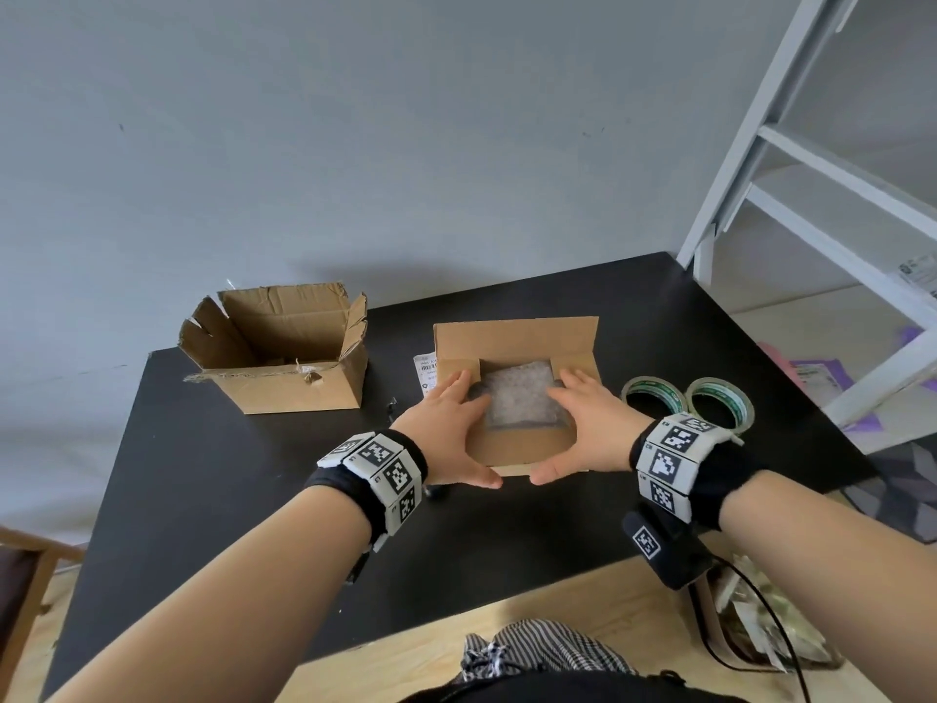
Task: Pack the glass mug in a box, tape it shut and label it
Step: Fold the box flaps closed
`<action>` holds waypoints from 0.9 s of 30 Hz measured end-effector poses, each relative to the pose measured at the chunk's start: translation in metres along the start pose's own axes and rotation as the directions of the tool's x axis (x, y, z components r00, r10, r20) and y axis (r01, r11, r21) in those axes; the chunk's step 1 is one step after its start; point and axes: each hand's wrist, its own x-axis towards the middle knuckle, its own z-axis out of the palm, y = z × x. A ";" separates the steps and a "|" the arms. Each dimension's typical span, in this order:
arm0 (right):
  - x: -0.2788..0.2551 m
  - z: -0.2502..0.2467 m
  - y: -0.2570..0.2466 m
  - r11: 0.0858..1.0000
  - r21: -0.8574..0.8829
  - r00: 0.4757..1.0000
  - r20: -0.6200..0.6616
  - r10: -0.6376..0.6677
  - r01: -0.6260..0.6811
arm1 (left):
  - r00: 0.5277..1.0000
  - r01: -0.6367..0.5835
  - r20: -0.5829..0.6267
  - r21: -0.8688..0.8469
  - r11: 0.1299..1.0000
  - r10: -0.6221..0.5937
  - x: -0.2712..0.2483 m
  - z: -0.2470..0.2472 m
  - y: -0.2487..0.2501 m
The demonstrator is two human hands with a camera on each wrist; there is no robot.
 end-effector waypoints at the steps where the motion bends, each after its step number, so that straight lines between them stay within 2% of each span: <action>1: 0.000 -0.002 0.002 1.000 -0.007 1.000 0.005 -0.009 0.009 | 1.000 0.002 -0.012 -0.016 1.000 -0.002 0.000 -0.002 0.001; 3: -0.001 -0.010 0.006 1.000 0.006 0.999 -0.030 -0.020 0.020 | 1.000 0.009 -0.029 -0.050 0.999 -0.010 -0.001 -0.009 0.002; 6: -0.001 -0.029 0.015 0.991 0.132 0.991 -0.131 0.006 0.012 | 0.996 0.048 -0.073 -0.117 0.992 -0.057 0.002 -0.018 -0.004; 11: 0.008 -0.036 0.019 0.975 0.221 0.957 -0.282 0.065 -0.001 | 0.960 0.084 -0.251 -0.180 0.980 -0.128 0.008 -0.020 -0.008; 14: 0.016 -0.028 0.019 0.979 0.198 0.935 -0.339 0.107 -0.040 | 0.942 0.087 -0.302 -0.212 0.973 -0.150 0.012 -0.015 -0.008; 18: 0.019 -0.026 0.018 0.996 0.063 0.898 -0.432 0.082 -0.060 | 0.873 0.178 -0.435 -0.142 0.974 -0.223 0.016 -0.007 -0.011; 24: 0.025 -0.033 0.016 0.991 -0.136 0.926 -0.370 -0.066 0.017 | 0.922 0.164 -0.355 -0.011 0.986 -0.157 0.023 -0.012 -0.017; 27: 0.024 -0.032 0.015 0.995 -0.069 0.921 -0.378 -0.091 0.070 | 0.919 0.145 -0.369 -0.003 0.989 -0.136 0.022 -0.011 -0.015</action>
